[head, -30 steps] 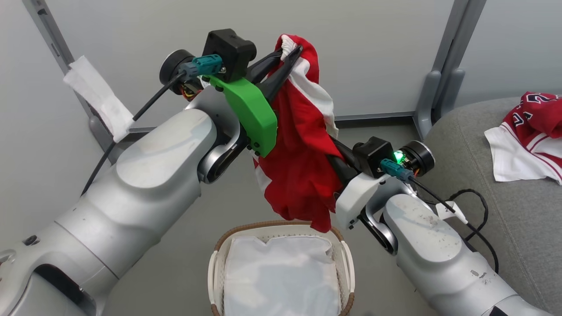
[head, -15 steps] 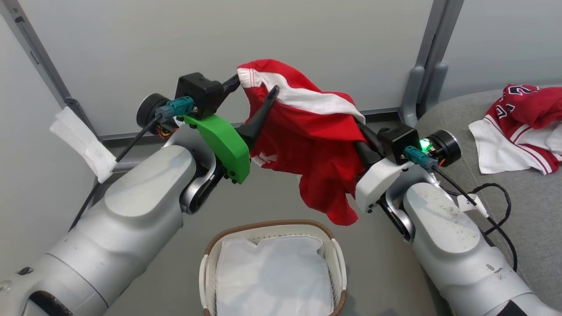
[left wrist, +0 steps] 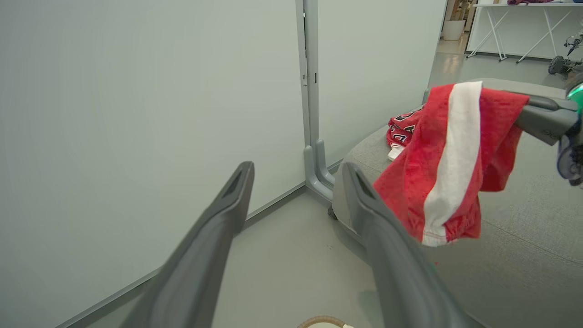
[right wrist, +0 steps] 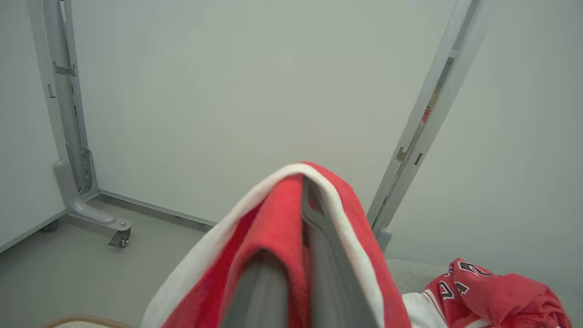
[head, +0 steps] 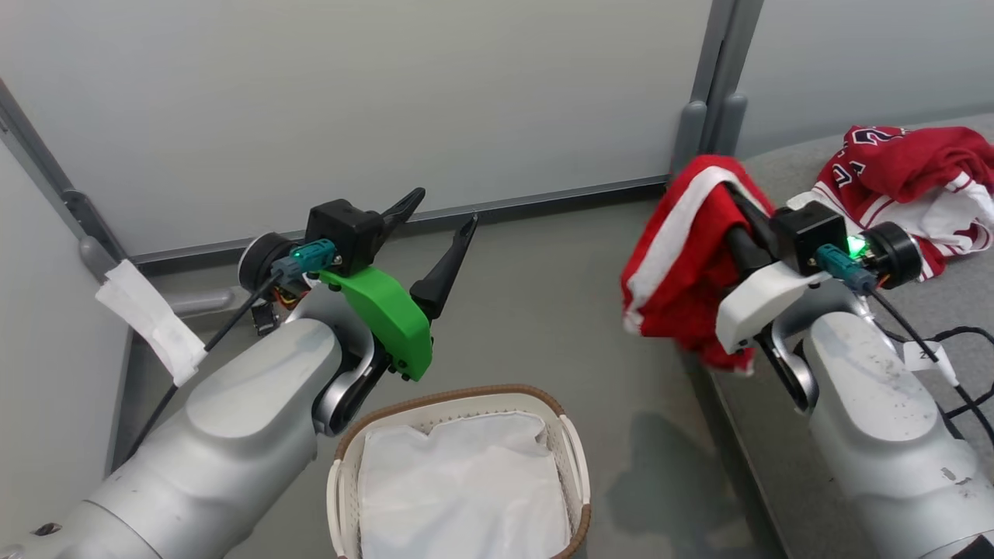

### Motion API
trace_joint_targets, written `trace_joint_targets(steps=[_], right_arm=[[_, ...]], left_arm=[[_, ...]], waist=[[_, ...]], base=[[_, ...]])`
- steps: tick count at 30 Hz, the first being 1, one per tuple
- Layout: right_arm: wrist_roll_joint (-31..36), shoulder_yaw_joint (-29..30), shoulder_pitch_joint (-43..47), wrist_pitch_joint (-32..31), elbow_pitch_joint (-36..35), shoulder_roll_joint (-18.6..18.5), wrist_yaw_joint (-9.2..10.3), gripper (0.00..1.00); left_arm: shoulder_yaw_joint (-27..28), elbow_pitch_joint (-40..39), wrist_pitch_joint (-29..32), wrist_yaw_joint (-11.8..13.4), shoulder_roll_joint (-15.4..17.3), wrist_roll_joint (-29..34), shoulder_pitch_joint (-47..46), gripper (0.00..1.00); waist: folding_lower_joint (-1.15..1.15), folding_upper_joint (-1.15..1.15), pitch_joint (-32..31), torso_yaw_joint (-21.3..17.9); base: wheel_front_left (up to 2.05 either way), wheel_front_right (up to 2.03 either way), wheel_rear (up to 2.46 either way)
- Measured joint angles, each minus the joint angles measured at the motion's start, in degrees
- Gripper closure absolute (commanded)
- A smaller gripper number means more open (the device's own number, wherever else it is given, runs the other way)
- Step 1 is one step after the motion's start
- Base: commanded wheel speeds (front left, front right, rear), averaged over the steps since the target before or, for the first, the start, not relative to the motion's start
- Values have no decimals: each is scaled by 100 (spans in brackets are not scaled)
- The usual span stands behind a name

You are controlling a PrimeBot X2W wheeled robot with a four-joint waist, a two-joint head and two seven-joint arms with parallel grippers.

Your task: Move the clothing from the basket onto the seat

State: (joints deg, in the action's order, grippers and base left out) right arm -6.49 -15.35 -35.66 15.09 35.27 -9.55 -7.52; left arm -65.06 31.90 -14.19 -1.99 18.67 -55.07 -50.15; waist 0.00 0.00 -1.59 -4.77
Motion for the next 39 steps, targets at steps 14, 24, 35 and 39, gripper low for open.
trace_joint_targets(steps=[14,24,35,39], right_arm=[[147,458,441,-79,-464,-379,-1,100],[138,600,613,-114,-892,-311,0,100],[134,833,715,-94,-1092,-225,0,100],[136,927,725,-90,-1129,-164,0,100]], left_arm=[[-189,-437,-58,94,-254,237,693,0],[-269,-722,-77,105,-419,501,790,0],[-358,-826,-83,143,-449,643,780,0],[-379,-862,-64,148,-434,683,753,0]], waist=[[0,0,143,-722],[0,0,436,-1520],[0,0,840,-2299],[0,0,1022,-2429]], base=[[0,0,0],[0,0,0],[0,0,0],[0,0,0]])
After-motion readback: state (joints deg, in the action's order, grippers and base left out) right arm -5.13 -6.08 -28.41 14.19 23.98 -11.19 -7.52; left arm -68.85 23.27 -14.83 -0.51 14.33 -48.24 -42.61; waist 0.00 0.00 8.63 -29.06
